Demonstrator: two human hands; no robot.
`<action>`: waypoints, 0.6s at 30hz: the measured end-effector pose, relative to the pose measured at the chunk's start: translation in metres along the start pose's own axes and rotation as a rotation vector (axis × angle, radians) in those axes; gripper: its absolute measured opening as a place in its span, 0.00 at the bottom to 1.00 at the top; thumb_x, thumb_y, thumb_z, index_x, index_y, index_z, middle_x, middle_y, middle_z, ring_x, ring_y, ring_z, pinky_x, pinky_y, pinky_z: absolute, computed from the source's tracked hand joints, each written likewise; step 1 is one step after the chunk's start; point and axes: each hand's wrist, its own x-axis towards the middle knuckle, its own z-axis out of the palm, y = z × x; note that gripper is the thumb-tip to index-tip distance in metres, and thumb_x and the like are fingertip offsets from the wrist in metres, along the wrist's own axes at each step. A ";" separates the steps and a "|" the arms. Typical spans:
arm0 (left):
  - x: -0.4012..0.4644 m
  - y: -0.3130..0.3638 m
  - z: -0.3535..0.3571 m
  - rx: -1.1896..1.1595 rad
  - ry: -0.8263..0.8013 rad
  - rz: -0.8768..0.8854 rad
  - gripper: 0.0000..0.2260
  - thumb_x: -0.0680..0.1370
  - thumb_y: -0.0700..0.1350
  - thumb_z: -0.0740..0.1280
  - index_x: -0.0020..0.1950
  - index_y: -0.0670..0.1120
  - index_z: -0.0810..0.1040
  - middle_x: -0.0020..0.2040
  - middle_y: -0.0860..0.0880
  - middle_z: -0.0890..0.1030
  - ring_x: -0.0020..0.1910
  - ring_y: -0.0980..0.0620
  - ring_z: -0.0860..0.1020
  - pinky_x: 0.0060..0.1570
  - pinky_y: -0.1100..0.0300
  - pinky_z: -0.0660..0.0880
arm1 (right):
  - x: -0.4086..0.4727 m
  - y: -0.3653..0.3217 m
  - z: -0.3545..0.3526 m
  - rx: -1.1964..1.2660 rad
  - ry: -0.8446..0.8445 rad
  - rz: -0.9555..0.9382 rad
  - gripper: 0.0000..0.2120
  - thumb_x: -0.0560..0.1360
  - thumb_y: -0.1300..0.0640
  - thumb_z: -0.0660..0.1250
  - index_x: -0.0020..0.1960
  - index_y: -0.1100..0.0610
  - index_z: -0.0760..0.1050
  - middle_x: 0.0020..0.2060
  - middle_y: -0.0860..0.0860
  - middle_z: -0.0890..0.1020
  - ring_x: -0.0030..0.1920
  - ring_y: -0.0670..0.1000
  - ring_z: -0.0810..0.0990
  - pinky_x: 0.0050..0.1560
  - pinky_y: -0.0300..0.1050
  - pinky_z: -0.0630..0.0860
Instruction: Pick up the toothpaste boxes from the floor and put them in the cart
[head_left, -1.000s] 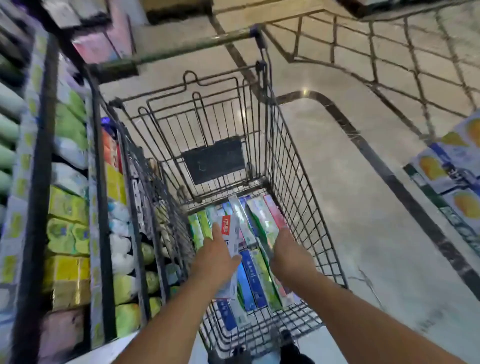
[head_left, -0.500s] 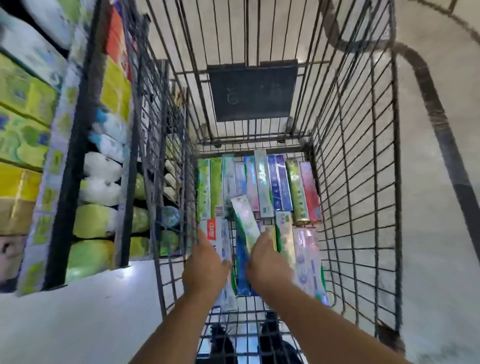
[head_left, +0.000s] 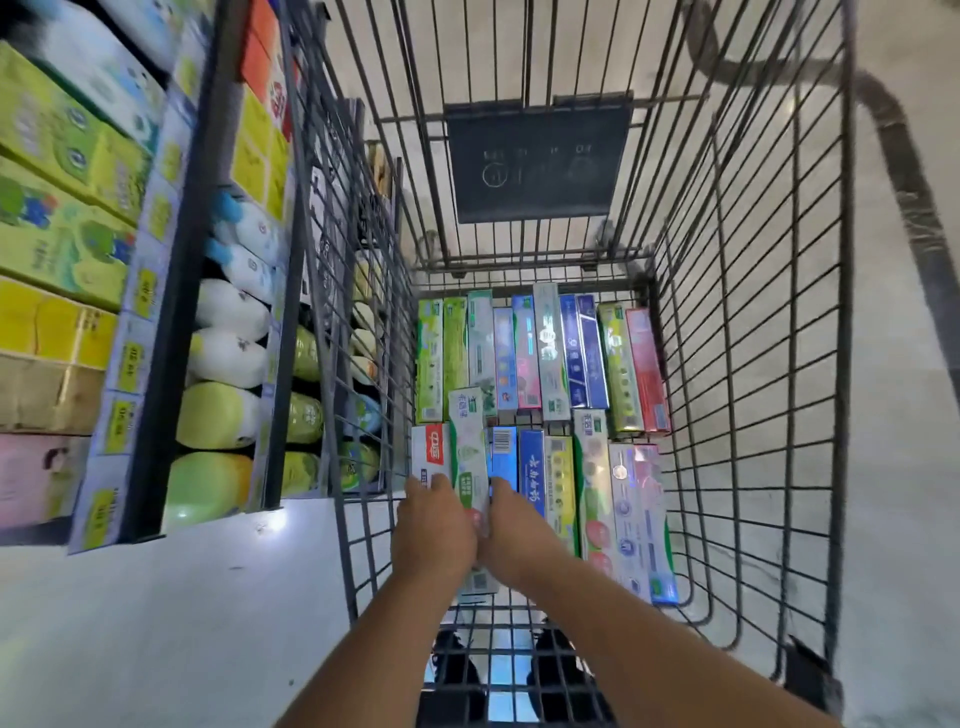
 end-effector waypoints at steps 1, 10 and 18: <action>-0.002 0.001 -0.006 -0.009 -0.011 0.006 0.18 0.78 0.50 0.66 0.65 0.44 0.70 0.62 0.43 0.69 0.58 0.43 0.75 0.52 0.50 0.74 | -0.003 -0.002 -0.005 -0.020 -0.010 -0.001 0.16 0.79 0.51 0.61 0.62 0.58 0.64 0.54 0.56 0.76 0.48 0.54 0.76 0.50 0.51 0.76; -0.043 0.020 -0.104 -0.046 -0.048 0.270 0.18 0.77 0.47 0.65 0.64 0.43 0.69 0.61 0.42 0.72 0.57 0.43 0.74 0.57 0.47 0.75 | -0.057 -0.026 -0.121 -0.288 0.120 -0.084 0.28 0.77 0.54 0.67 0.73 0.58 0.62 0.66 0.57 0.71 0.65 0.57 0.72 0.62 0.49 0.72; -0.136 0.059 -0.252 0.203 0.071 0.491 0.29 0.80 0.51 0.64 0.78 0.47 0.57 0.77 0.44 0.61 0.73 0.44 0.64 0.72 0.48 0.64 | -0.164 -0.083 -0.249 -0.490 0.335 -0.235 0.21 0.75 0.57 0.69 0.66 0.57 0.71 0.61 0.56 0.76 0.60 0.56 0.76 0.60 0.50 0.75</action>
